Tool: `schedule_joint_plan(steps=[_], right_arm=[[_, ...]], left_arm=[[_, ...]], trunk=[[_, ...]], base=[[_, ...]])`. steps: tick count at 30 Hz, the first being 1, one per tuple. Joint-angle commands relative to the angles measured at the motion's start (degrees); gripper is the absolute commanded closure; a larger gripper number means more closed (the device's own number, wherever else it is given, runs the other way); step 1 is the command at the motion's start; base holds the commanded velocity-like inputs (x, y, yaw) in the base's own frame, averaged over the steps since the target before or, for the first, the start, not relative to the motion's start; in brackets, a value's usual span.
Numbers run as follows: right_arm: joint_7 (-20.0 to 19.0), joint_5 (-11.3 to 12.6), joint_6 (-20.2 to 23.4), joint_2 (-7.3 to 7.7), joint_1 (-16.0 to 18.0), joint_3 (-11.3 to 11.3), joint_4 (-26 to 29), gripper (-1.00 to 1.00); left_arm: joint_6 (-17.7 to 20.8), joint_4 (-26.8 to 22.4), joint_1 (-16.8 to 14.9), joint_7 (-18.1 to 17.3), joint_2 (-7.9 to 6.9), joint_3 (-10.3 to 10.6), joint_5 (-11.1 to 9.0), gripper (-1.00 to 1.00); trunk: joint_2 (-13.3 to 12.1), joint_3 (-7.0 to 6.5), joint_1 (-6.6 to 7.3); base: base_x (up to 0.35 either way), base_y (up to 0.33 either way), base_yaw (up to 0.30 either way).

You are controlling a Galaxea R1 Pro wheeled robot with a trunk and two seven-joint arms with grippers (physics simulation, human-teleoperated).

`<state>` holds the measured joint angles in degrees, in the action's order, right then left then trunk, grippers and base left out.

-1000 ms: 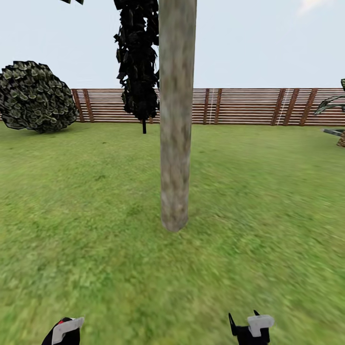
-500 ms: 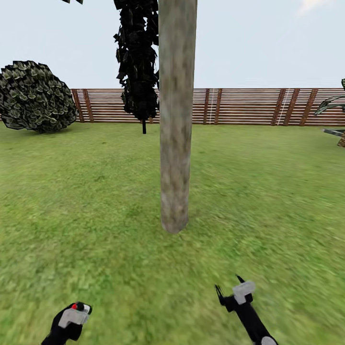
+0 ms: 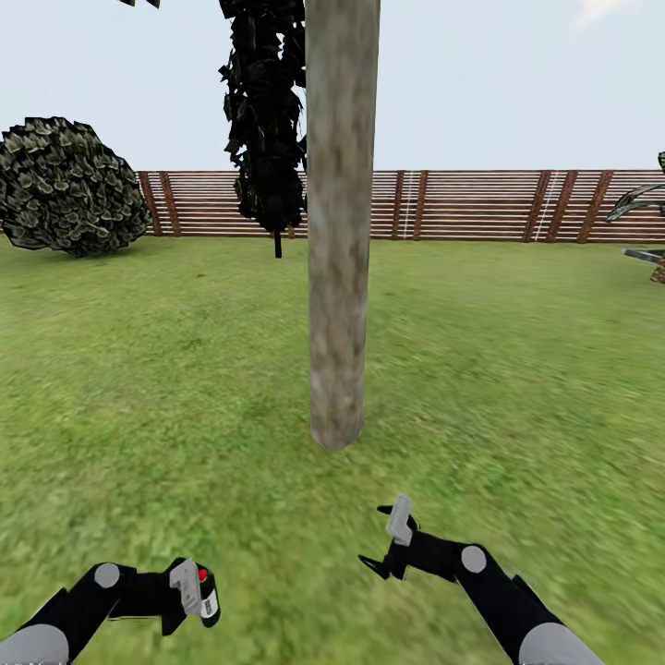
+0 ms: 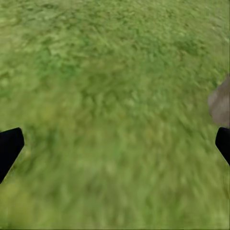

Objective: In the garden, pick up the pesticide atomizer on the floor and spray pesticide onto both trees until each tree trunk is fully covered.

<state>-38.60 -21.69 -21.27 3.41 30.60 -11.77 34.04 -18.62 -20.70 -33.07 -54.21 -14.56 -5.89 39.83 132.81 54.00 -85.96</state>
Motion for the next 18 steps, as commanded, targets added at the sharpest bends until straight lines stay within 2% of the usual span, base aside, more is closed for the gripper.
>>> schedule_joint_plan(steps=[1, 4, 5, 8, 11, 12, 14, 18], right_arm=[[-1.0, -0.1, 0.0, -0.71, 0.1, -0.2, 0.2, -1.0], [-1.7, -0.1, 0.1, -1.86, 0.2, -2.1, 0.4, -1.0], [-1.8, -0.1, 0.1, -2.31, 0.2, -4.3, 0.5, -1.0], [-1.9, 0.0, 0.0, -2.5, 0.2, -7.8, 0.5, -1.0], [-2.0, 0.0, 0.0, -2.77, 0.2, -10.0, 0.5, -1.0], [-4.4, 0.0, 0.0, -2.92, 0.2, -10.7, 0.6, 1.0], [-5.7, 0.1, 0.0, -2.92, 0.2, -10.8, 0.8, 1.0], [-7.1, 0.1, 0.0, -2.95, 0.2, -10.8, 2.0, 1.0]], left_arm=[[1.0, -1.3, -0.1, -1.5, 0.09, 0.0, 0.5, 1.0], [3.0, -2.7, -0.1, -3.0, 0.51, 0.3, 0.9, 1.0], [3.7, -3.1, -0.1, -3.4, 0.68, 1.6, 0.9, 1.0], [4.0, -3.2, -0.1, -3.6, 0.76, 4.6, 1.0, 1.0], [4.1, -3.2, -0.1, -3.7, 1.33, 5.6, 1.0, 1.0], [4.4, -3.2, -0.1, -3.9, 2.2, 8.8, 1.0, 1.0], [4.8, -3.2, -0.1, -3.9, 2.45, 9.2, 1.0, 1.0], [5.3, -3.3, -0.1, -4.0, 3.93, 10.4, 1.0, 1.0]], trunk=[[0.0, 0.0, 0.0], [0.0, 0.0, 0.0], [0.0, 0.0, 0.0], [0.0, 0.0, 0.0], [0.0, 0.0, 0.0], [0.0, 0.0, 0.0], [0.0, 0.0, 0.0], [0.0, 0.0, 0.0]], base=[[0.0, 0.0, 0.0], [0.0, 0.0, 0.0], [0.0, 0.0, 0.0], [0.0, 0.0, 0.0], [0.0, 0.0, 0.0], [0.0, 0.0, 0.0], [0.0, 0.0, 0.0], [0.0, 0.0, 0.0]])
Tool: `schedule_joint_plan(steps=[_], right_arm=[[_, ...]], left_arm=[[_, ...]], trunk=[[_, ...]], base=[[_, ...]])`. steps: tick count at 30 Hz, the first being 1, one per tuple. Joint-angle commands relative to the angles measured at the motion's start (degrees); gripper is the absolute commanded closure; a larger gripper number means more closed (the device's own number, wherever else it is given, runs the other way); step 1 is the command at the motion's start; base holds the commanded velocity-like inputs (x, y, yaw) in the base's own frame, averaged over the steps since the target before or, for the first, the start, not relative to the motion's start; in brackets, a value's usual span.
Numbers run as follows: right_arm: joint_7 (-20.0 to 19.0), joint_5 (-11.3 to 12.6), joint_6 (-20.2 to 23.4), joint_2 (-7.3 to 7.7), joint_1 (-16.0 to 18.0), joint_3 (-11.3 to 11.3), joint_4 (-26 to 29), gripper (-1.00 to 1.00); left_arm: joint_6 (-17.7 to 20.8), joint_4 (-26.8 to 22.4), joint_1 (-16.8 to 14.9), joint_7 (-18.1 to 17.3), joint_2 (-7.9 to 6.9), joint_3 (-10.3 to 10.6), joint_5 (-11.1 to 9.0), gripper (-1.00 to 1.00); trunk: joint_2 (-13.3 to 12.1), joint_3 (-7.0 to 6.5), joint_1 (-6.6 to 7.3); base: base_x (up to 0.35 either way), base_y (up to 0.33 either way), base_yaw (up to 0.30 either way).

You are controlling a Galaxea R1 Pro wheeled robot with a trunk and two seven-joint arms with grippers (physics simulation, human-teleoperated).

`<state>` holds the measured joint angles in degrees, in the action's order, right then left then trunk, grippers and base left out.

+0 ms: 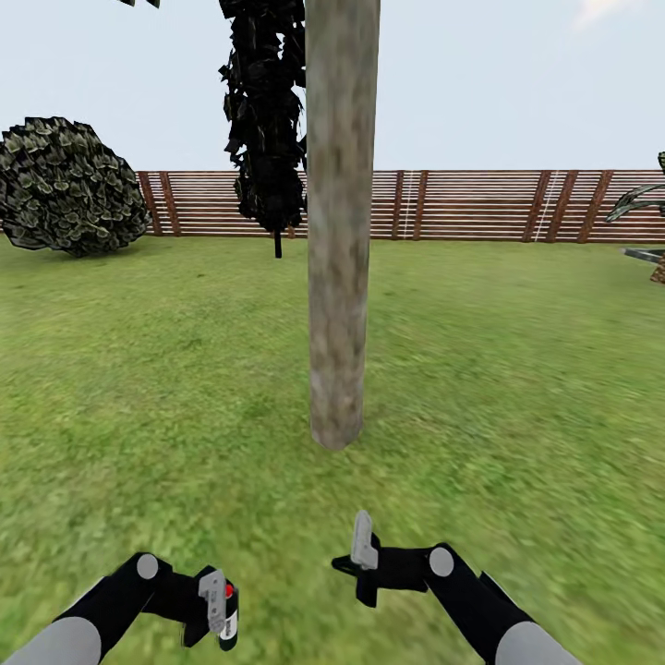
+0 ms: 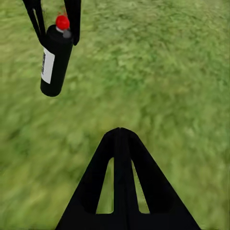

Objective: In the garden, pick up the pesticide atomizer on the floor and spray pesticide onto both trees until each tree trunk is fully covered.

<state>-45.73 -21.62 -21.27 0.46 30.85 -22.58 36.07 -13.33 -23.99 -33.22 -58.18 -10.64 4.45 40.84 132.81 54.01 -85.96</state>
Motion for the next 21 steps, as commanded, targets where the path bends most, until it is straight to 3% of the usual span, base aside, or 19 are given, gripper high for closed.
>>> schedule_joint_plan(steps=[1, 11, 18, 21], right_arm=[[0.0, 0.0, 0.0, 0.0, 0.0, 0.0, 0.1, 1.0], [-0.1, 0.0, 0.1, -1.53, 0.0, 0.0, 1.3, 1.0], [-0.1, -0.2, 0.1, -2.08, 0.0, -0.1, 1.1, 1.0], [-0.1, -0.2, 0.1, -2.12, 0.0, -0.1, 1.0, 1.0]], left_arm=[[0.0, 0.0, 0.0, 0.0, 0.15, 0.2, 0.0, 1.0], [0.0, -0.1, 0.0, -0.1, 3.79, 1.7, 0.0, 1.0], [-0.1, -1.8, -0.1, -0.2, 4.69, 1.6, -0.1, 1.0], [0.0, -4.3, -0.1, -2.1, 4.99, 1.6, -0.2, 1.0]], trunk=[[0.0, 0.0, 0.0], [0.0, 0.0, 0.0], [0.0, 0.0, 0.0], [0.0, 0.0, 0.0]], base=[[0.0, 0.0, 0.0], [0.0, 0.0, 0.0], [0.0, 0.0, 0.0], [0.0, 0.0, 0.0]])
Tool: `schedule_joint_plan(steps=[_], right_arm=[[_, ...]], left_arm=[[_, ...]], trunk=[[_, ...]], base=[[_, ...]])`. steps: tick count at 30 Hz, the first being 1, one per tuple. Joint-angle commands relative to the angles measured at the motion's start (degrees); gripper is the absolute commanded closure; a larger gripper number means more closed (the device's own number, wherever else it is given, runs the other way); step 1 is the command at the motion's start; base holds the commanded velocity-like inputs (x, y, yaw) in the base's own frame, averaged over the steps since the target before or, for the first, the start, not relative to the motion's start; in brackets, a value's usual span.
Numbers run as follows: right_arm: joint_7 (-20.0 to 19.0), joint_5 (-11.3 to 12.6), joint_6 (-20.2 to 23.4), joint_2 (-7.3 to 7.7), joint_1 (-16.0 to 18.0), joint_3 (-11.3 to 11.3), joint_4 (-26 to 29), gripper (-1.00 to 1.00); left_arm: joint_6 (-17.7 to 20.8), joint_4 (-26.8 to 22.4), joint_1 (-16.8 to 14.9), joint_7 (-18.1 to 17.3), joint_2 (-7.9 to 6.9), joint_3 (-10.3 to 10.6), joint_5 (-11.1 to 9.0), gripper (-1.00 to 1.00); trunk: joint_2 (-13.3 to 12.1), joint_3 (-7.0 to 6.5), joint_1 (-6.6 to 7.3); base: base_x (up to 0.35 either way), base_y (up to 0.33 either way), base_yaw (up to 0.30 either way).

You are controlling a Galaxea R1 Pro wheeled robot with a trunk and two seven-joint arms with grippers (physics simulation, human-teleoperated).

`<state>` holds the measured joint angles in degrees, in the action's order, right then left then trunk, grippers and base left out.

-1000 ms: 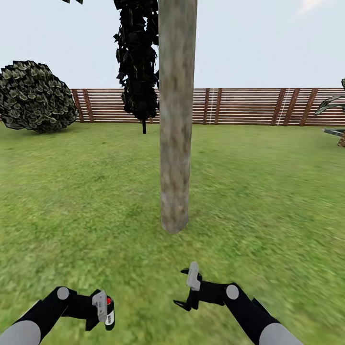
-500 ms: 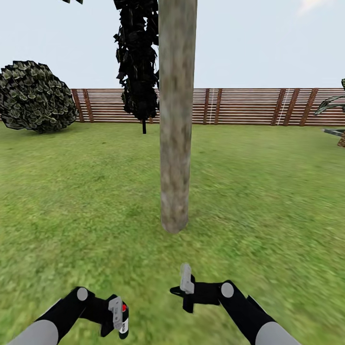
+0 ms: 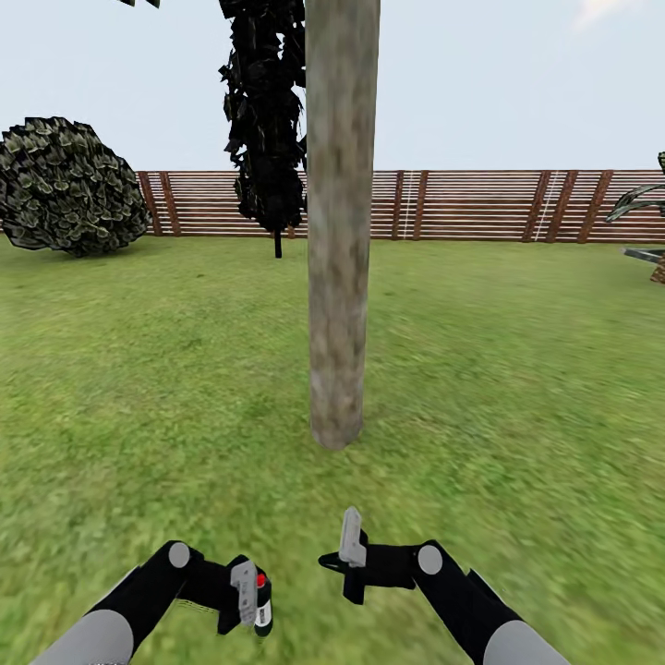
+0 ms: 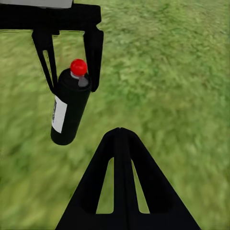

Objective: In the garden, pick up the pesticide atomizer on the floor and spray pesticide onto both trees until each tree trunk is fully covered.

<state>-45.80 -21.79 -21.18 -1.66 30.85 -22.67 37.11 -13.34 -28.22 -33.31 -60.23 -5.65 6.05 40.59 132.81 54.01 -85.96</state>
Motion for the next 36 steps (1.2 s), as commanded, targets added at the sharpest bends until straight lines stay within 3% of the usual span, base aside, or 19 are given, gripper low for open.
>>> schedule_joint_plan(steps=[1, 5, 13, 36], right_arm=[[0.0, 0.0, 0.0, 0.0, 0.0, 0.0, 0.0, 1.0], [0.0, 0.0, 0.0, -0.01, 0.0, 0.0, 0.0, 1.0], [0.0, 0.0, 0.0, -0.03, 0.0, 0.0, 0.1, 1.0], [0.0, 0.1, 0.0, -0.71, 0.0, 0.0, 0.2, 1.0]], left_arm=[[0.0, -0.4, 0.0, -0.5, 0.02, 0.0, 0.0, 1.0], [0.1, -2.7, 0.0, -3.3, 0.89, -0.1, 0.1, 1.0], [0.0, -3.4, 0.1, -3.7, 3.08, 0.0, 0.2, 1.0], [0.1, -4.2, 0.1, -3.2, 4.33, -0.2, -0.4, 1.0]], trunk=[[0.0, 0.0, 0.0], [0.0, 0.0, 0.0], [0.0, 0.0, 0.0], [0.0, 0.0, 0.0]], base=[[0.0, 0.0, 0.0], [0.0, 0.0, 0.0], [0.0, 0.0, 0.0], [0.0, 0.0, 0.0]])
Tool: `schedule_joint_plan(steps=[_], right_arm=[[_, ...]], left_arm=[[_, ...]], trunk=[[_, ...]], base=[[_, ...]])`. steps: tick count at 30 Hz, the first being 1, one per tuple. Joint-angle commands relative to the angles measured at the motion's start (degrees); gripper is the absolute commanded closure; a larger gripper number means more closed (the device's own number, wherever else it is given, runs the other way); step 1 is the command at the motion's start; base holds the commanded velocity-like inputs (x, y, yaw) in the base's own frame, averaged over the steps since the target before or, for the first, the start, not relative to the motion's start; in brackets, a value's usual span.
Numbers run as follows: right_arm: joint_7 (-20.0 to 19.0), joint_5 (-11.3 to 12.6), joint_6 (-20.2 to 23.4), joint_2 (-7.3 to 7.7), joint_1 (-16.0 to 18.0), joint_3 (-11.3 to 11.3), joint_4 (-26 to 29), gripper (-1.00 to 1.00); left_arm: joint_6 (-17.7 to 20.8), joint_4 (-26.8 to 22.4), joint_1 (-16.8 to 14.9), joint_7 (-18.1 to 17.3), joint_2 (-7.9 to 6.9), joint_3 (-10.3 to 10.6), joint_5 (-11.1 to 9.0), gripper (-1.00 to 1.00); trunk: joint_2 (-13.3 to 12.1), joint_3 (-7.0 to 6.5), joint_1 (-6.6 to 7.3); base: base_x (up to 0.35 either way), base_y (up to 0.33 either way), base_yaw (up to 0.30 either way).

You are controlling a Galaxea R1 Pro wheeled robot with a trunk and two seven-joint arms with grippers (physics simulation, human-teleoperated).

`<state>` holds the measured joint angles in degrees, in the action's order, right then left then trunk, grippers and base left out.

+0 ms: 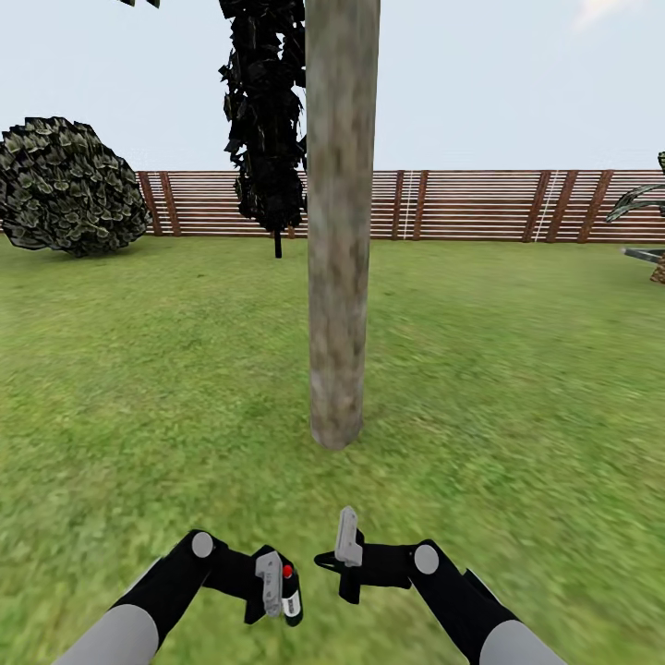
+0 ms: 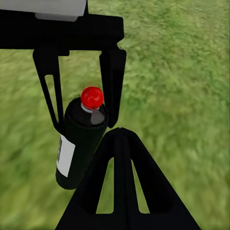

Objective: In the garden, pick up the pesticide atomizer on the floor and spray pesticide onto both trees until each tree trunk is fully covered.

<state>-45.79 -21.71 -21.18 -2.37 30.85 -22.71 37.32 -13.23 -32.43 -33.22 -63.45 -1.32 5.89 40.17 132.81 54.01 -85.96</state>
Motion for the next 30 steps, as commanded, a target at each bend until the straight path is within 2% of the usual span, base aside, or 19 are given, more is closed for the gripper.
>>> schedule_joint_plan(steps=[1, 8, 14, 26, 30], right_arm=[[0.0, 0.0, 0.0, 0.0, 0.0, 0.0, 0.0, 1.0], [0.0, 0.0, -0.1, 0.0, 0.0, 0.0, 0.0, 1.0], [0.0, 0.0, -0.1, 0.0, 0.0, 0.0, 0.0, 1.0], [0.0, 0.0, -0.1, 0.0, 0.0, 0.0, 0.0, 1.0], [0.0, 0.0, -0.1, 0.0, 0.0, 0.0, 0.0, 1.0]], left_arm=[[0.0, 0.0, 0.0, 0.0, 0.03, 0.0, 0.0, 1.0], [0.0, -0.1, 0.0, 0.6, 1.09, -0.1, -0.1, 1.0], [-0.1, 0.0, 0.0, 2.0, 1.36, -0.4, -0.3, 1.0], [-0.5, 0.0, 0.1, 1.9, 1.52, -0.5, -0.4, 1.0], [-0.6, 0.0, 0.1, 1.8, 2.02, -0.6, -0.4, 1.0]], trunk=[[0.0, 0.0, 0.0], [0.0, 0.0, 0.0], [0.0, 0.0, 0.0], [0.0, 0.0, 0.0], [0.0, 0.0, 0.0]], base=[[0.0, 0.0, 0.0], [0.0, 0.0, 0.0], [0.0, 0.0, 0.0], [0.0, 0.0, 0.0], [0.0, 0.0, 0.0]])
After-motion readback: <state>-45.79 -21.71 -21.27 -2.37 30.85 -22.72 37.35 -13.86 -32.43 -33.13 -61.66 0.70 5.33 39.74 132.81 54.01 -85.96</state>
